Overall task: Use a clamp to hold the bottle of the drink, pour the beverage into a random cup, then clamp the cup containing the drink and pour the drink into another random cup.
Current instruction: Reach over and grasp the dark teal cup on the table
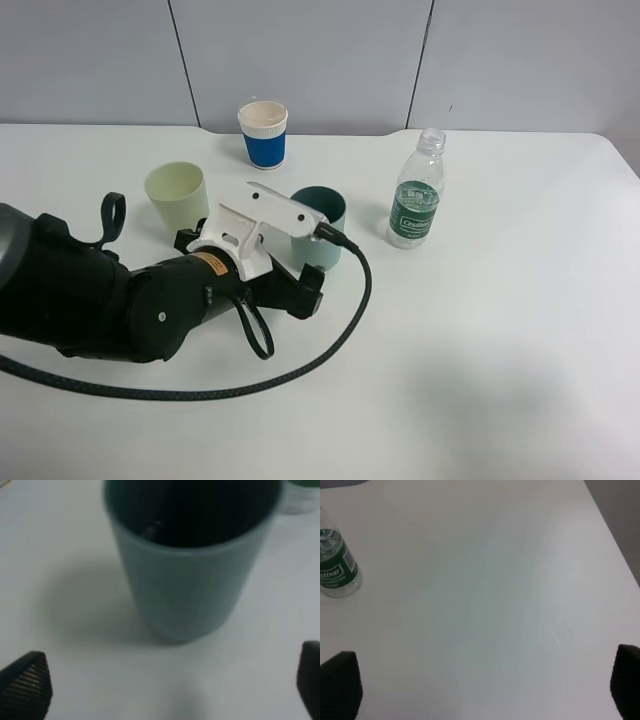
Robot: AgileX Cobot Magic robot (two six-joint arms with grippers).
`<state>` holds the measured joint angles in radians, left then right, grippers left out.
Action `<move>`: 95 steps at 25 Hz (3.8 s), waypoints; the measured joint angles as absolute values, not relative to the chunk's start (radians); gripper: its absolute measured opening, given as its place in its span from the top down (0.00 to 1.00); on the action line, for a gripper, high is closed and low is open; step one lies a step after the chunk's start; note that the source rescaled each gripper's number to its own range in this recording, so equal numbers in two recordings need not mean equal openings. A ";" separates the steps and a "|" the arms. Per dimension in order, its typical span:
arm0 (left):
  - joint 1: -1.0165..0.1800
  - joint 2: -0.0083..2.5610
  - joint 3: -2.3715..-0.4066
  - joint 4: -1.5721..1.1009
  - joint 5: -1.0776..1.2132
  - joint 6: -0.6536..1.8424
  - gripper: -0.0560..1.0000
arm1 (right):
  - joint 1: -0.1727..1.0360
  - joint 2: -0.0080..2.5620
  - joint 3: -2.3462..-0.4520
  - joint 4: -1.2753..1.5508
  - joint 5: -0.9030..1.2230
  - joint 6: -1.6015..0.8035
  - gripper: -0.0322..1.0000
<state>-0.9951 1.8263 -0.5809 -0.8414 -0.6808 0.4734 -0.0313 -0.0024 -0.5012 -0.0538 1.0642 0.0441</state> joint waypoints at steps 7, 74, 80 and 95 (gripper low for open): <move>-1.011 1.915 -0.582 -0.701 -0.750 0.473 0.00 | -0.031 -0.002 -0.501 -0.054 1.064 0.044 0.00; -0.901 2.056 -0.582 -0.504 -0.999 0.053 0.94 | -0.031 -0.002 -0.501 -0.054 1.064 0.044 0.00; -0.901 1.890 -0.401 -0.588 -1.001 0.053 0.94 | -0.031 -0.002 -0.501 -0.054 1.064 0.044 0.00; -0.901 1.674 -0.172 -0.964 -1.118 0.338 0.94 | -0.031 -0.002 -0.501 -0.054 1.064 0.044 0.00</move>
